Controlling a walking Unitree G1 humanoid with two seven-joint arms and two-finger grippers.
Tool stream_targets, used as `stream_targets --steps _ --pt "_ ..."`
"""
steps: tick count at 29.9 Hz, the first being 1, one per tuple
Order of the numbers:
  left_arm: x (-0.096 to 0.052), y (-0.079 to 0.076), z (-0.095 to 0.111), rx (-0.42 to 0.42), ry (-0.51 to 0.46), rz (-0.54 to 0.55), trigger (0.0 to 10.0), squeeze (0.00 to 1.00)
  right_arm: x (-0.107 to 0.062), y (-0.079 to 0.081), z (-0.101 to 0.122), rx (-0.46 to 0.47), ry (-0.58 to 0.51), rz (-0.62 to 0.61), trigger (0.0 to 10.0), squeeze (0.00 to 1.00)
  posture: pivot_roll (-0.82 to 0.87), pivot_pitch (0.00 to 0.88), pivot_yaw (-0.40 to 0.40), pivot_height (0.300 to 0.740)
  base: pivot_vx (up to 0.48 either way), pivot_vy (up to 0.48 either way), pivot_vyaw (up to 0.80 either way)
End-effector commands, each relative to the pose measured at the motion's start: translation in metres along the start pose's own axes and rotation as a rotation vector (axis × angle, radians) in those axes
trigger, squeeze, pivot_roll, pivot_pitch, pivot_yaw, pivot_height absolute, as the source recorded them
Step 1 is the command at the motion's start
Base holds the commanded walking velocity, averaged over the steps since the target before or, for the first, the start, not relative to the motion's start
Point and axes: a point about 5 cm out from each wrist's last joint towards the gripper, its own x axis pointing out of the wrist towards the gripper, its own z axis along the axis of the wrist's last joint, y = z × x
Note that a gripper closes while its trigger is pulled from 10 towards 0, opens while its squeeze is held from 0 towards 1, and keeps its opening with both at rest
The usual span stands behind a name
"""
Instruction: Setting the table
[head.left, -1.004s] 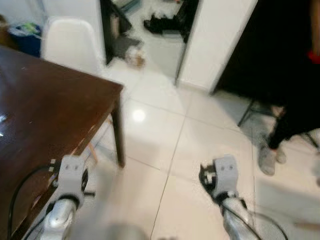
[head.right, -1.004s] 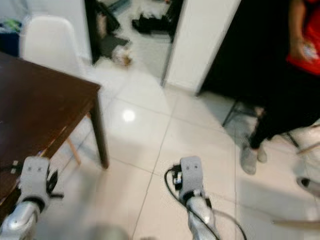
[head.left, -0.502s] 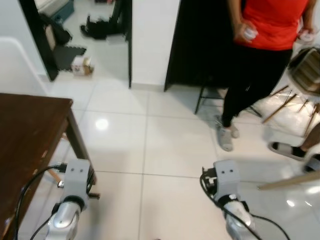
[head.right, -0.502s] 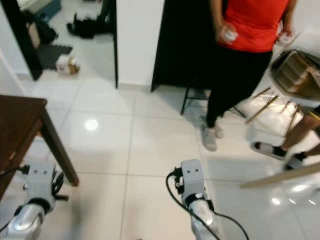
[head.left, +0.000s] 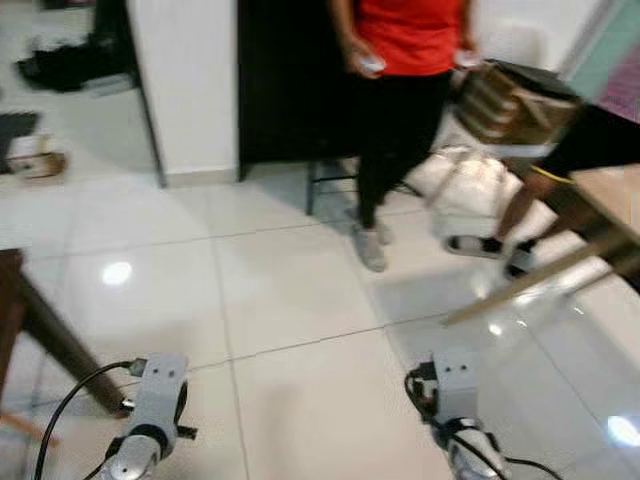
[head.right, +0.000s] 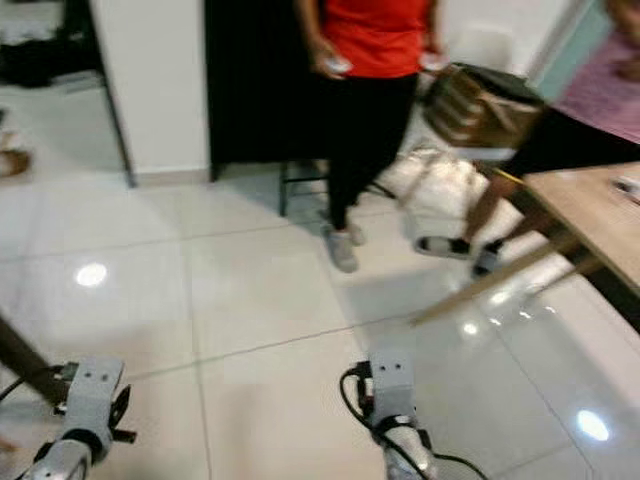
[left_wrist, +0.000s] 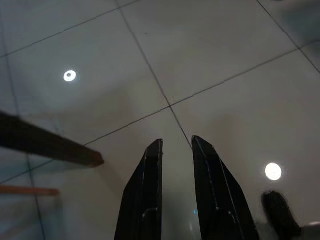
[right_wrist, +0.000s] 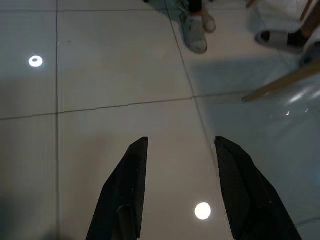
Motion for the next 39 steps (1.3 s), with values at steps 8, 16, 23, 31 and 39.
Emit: stream_targets --steps 8,16,23,31,39 --pt "0.004 -0.004 -0.005 0.009 -0.008 -0.019 10.0 0.00 0.001 -0.006 -0.006 0.007 0.004 -0.028 10.0 0.00 -0.01 0.036 0.008 0.740 0.000 0.000 -0.80" --pt "0.008 -0.005 0.002 0.060 -0.022 -0.063 10.0 0.00 0.003 -0.004 -0.004 0.043 -0.007 -0.068 10.0 0.00 -0.02 0.024 0.079 0.740 0.000 0.000 -0.80" --pt "0.013 -0.005 0.009 0.071 -0.049 -0.069 10.0 0.00 0.006 -0.002 -0.002 0.049 -0.018 -0.072 10.0 0.00 -0.01 0.020 0.076 0.740 0.000 0.000 -0.80" --pt "0.014 -0.003 0.009 0.076 -0.051 -0.064 10.0 0.00 0.008 0.001 -0.001 0.052 -0.025 -0.066 10.0 0.00 0.00 0.017 0.087 0.740 0.000 0.000 -0.80" --pt "0.014 -0.003 0.009 0.080 -0.051 -0.067 10.0 0.00 0.009 0.002 -0.001 0.056 -0.030 -0.073 10.0 0.00 0.00 0.020 0.084 0.740 0.000 0.000 -0.80"
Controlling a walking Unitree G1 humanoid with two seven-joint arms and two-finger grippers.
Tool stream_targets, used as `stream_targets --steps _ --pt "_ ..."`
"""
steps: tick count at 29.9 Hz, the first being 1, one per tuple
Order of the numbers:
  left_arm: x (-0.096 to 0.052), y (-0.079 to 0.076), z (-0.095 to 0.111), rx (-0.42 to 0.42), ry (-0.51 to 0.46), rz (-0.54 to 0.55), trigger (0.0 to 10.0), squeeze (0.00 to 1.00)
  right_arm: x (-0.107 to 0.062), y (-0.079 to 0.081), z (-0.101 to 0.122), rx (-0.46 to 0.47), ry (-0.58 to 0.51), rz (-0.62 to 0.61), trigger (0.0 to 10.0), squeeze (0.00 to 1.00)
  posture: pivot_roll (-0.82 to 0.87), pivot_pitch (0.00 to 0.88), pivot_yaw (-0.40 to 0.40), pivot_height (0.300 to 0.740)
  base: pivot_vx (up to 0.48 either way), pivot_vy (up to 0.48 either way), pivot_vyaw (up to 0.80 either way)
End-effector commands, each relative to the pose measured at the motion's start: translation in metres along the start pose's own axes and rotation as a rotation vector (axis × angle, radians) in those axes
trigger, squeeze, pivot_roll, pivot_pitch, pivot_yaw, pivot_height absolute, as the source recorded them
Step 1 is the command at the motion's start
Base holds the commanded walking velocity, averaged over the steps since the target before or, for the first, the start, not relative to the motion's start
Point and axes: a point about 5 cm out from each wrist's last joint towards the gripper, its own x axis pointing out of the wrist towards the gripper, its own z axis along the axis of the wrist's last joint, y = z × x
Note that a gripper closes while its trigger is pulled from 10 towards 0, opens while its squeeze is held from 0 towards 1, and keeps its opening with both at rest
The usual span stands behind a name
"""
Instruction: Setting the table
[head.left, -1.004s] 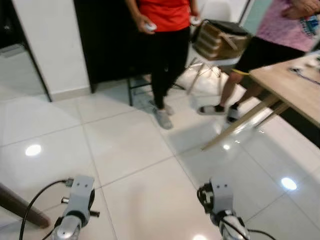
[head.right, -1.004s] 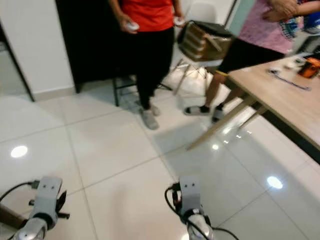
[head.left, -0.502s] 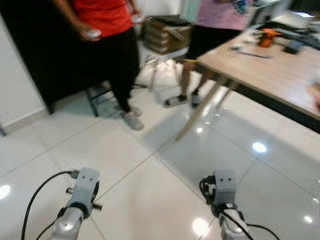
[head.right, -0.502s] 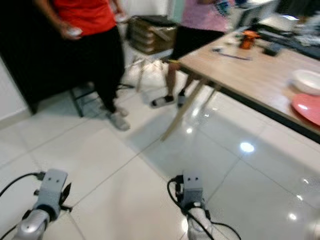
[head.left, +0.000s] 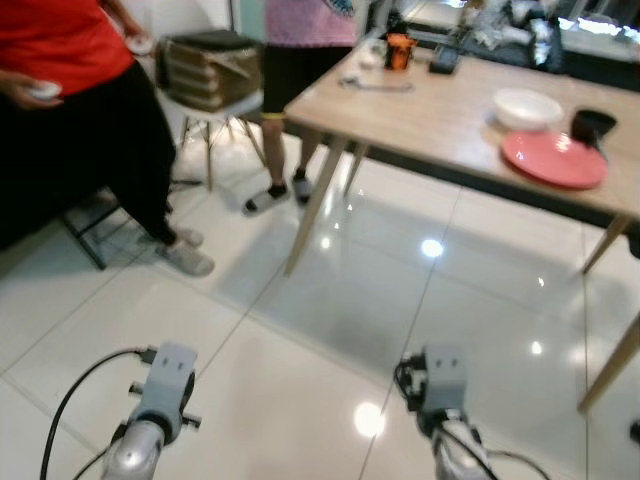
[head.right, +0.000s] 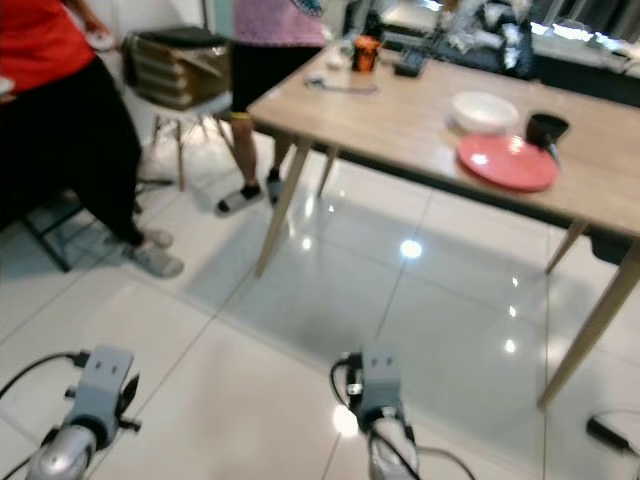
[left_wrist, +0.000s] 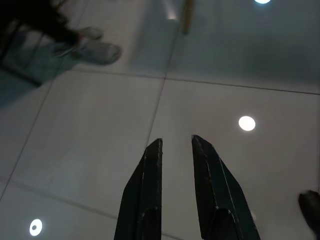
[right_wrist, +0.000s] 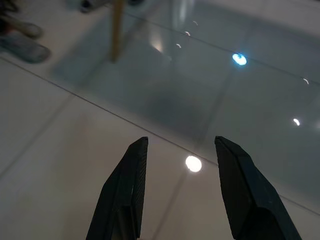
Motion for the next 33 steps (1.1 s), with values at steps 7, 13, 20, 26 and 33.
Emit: stream_targets --steps 7,13,20,26,33 --pt "-0.002 0.000 -0.005 0.002 0.013 0.002 10.0 0.00 -0.001 -0.005 -0.001 -0.004 -0.004 -0.015 10.0 0.00 0.00 0.022 0.080 0.740 0.000 0.000 -0.80" --pt "-0.002 0.000 -0.005 0.000 0.014 0.003 10.0 0.00 -0.001 -0.006 -0.001 -0.006 -0.007 -0.017 10.0 0.00 0.00 0.023 0.078 0.740 0.000 0.000 -0.80" --pt "-0.002 0.000 -0.006 -0.002 0.014 0.006 10.0 0.00 0.000 -0.007 0.000 -0.008 -0.009 -0.019 10.0 0.00 0.00 0.025 0.076 0.740 0.000 0.000 -0.80" --pt "0.001 0.008 0.003 -0.029 -0.007 0.043 10.0 0.00 0.006 -0.013 0.018 0.006 -0.078 -0.039 10.0 0.00 0.00 0.028 0.070 0.740 0.000 0.000 -0.80" --pt "0.014 0.024 0.069 -0.065 -0.231 0.154 10.0 0.00 0.021 -0.011 0.097 0.115 -0.357 -0.028 10.0 0.00 0.01 0.025 0.059 0.740 0.137 0.000 -0.57"
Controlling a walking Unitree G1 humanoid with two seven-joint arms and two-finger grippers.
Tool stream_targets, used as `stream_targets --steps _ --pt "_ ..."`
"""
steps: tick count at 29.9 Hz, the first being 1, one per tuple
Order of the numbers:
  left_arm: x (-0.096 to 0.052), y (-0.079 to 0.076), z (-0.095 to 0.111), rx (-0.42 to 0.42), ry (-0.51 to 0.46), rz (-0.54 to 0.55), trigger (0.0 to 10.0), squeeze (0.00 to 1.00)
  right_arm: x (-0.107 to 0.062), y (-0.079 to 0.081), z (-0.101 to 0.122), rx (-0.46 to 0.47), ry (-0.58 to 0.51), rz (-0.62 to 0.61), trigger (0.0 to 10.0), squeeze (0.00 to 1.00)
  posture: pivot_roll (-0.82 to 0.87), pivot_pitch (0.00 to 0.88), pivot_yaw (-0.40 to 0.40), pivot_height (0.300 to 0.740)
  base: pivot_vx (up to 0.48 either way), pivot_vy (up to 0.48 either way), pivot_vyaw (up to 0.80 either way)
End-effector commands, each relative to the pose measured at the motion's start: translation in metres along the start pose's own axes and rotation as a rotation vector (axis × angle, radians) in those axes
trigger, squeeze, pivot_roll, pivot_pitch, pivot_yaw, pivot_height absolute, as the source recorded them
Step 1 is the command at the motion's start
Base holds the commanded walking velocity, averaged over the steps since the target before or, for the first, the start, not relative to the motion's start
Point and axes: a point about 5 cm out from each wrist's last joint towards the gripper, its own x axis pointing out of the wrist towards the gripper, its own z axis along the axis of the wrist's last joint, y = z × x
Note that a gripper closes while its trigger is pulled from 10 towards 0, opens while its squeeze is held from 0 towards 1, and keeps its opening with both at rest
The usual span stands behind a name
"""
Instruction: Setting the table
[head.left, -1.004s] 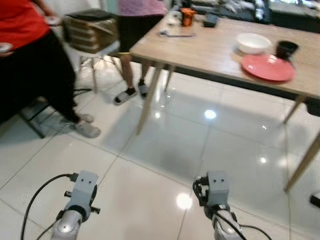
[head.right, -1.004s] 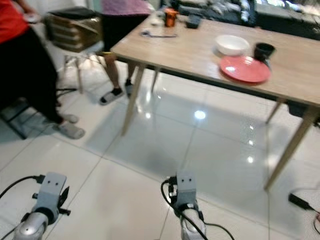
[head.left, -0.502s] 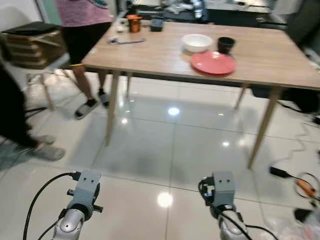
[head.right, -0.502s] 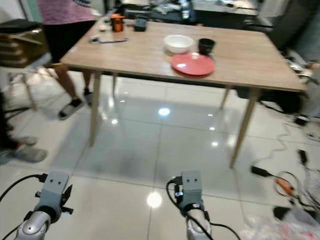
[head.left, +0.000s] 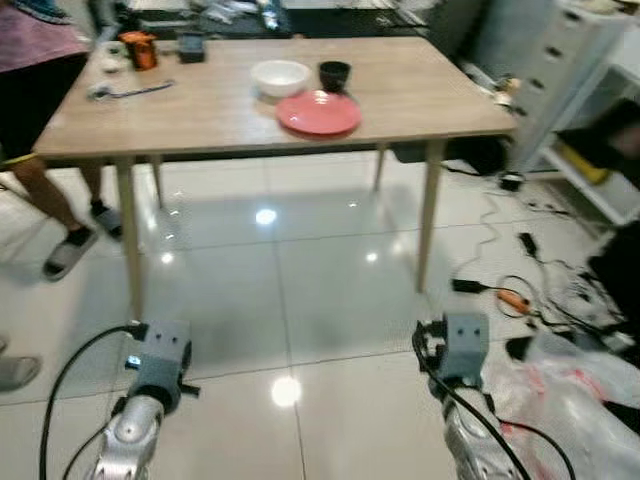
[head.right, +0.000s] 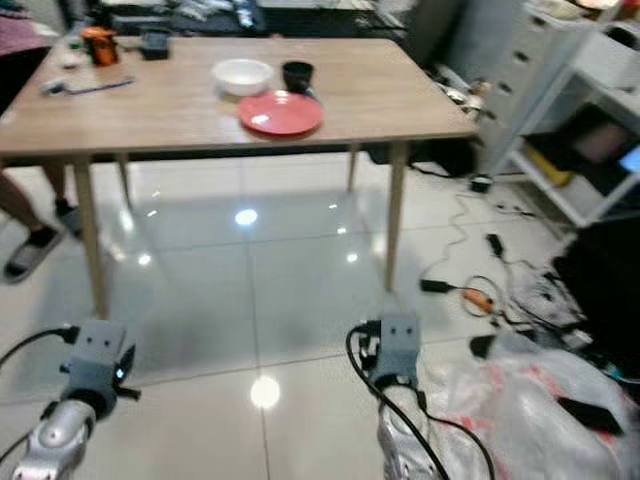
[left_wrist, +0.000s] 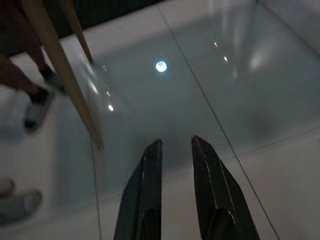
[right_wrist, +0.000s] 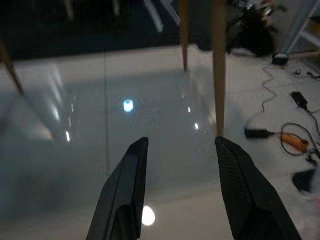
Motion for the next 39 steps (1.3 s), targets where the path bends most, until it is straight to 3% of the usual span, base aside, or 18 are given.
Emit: stream_targets --steps 1,4,8,25,30,39 --pt "0.007 -0.001 0.020 -0.022 -0.066 0.031 10.0 0.00 0.010 0.003 0.025 0.037 -0.087 0.012 10.0 0.00 0.01 0.024 0.059 0.740 0.480 0.000 0.00" --pt "0.012 -0.005 0.036 -0.038 -0.120 0.043 10.0 0.00 0.015 0.013 0.043 0.051 -0.148 0.044 10.0 0.00 0.01 0.024 0.059 0.740 0.480 0.000 0.00" --pt "0.013 -0.009 0.043 -0.047 -0.136 0.036 10.0 0.00 0.015 0.018 0.050 0.062 -0.170 0.067 10.0 0.00 0.01 0.021 0.055 0.740 0.480 0.000 0.00" --pt "0.009 -0.013 0.042 -0.043 -0.119 0.035 10.0 0.00 0.007 0.020 0.049 0.068 -0.127 0.078 10.0 0.00 0.01 0.023 0.051 0.740 0.480 0.000 0.00" --pt "0.008 -0.014 0.043 -0.037 -0.121 0.029 10.0 0.00 0.007 0.016 0.049 0.063 -0.121 0.063 10.0 0.00 0.01 0.029 0.054 0.740 0.480 0.000 -0.65" --pt "0.008 -0.017 0.044 -0.019 -0.112 0.021 10.0 0.00 0.005 0.016 0.047 0.052 -0.101 0.060 10.0 0.00 0.01 0.029 0.055 0.740 0.125 0.000 0.00"
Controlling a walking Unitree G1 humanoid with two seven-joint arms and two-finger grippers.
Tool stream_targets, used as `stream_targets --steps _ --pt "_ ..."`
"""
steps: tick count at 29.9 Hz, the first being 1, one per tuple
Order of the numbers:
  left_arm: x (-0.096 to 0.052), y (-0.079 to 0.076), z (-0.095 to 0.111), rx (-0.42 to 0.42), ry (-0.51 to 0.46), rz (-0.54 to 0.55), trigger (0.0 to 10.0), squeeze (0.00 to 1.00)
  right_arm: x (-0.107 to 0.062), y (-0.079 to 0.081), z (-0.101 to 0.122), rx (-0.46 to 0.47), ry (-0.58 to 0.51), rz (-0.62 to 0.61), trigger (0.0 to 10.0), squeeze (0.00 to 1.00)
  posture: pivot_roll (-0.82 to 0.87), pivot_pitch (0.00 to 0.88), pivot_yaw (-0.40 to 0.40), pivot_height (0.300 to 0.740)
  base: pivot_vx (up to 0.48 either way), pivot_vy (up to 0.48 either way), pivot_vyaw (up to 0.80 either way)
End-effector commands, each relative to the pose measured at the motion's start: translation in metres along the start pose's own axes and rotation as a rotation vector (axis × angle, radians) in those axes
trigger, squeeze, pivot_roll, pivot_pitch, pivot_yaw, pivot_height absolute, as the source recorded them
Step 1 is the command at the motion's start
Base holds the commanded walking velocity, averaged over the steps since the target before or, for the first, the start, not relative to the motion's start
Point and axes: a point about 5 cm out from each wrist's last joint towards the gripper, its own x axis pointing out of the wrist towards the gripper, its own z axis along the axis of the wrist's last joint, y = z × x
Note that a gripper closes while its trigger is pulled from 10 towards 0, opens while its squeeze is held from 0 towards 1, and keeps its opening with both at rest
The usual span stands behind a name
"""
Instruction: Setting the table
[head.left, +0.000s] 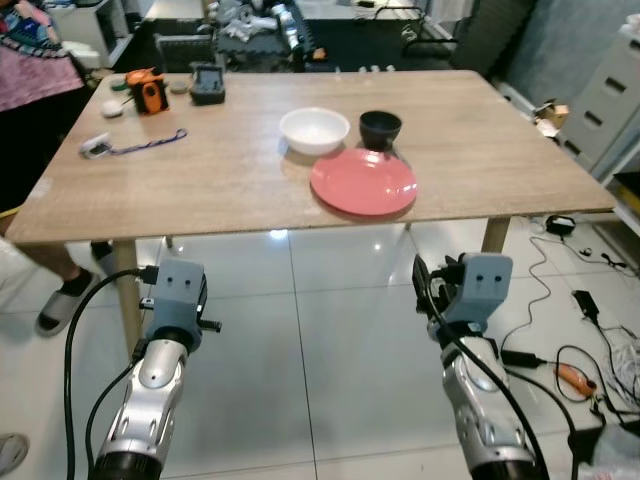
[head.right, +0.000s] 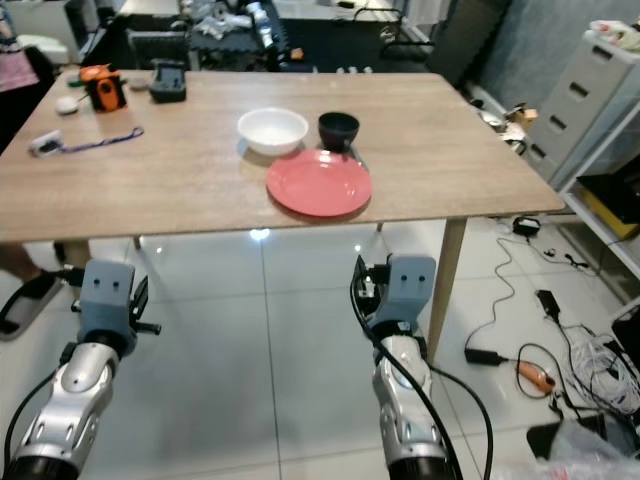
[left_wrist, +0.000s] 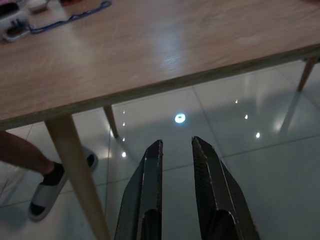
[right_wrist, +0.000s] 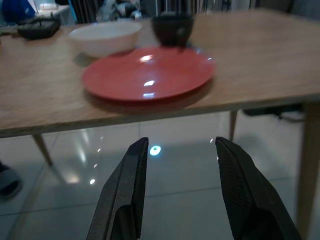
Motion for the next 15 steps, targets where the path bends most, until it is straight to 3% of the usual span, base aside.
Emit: stream_targets --steps 1,6,15 --pt "-0.0035 0.0008 -0.0074 0.009 0.033 0.003 10.0 0.00 -0.0024 0.0015 -0.0048 -0.001 0.027 0.003 10.0 0.00 0.01 0.030 0.054 0.740 0.277 0.000 0.00" --pt "-0.0040 0.0014 -0.0079 0.014 0.033 0.003 10.0 0.00 -0.0029 0.0016 -0.0059 -0.002 0.034 0.003 10.0 0.00 0.01 0.030 0.054 0.740 0.409 0.000 0.00" --pt "-0.0047 0.0011 -0.0065 0.015 0.030 0.002 10.0 0.00 -0.0025 -0.0008 -0.0075 0.000 0.051 -0.013 10.0 0.00 0.01 0.033 0.051 0.740 0.480 0.000 -0.80"
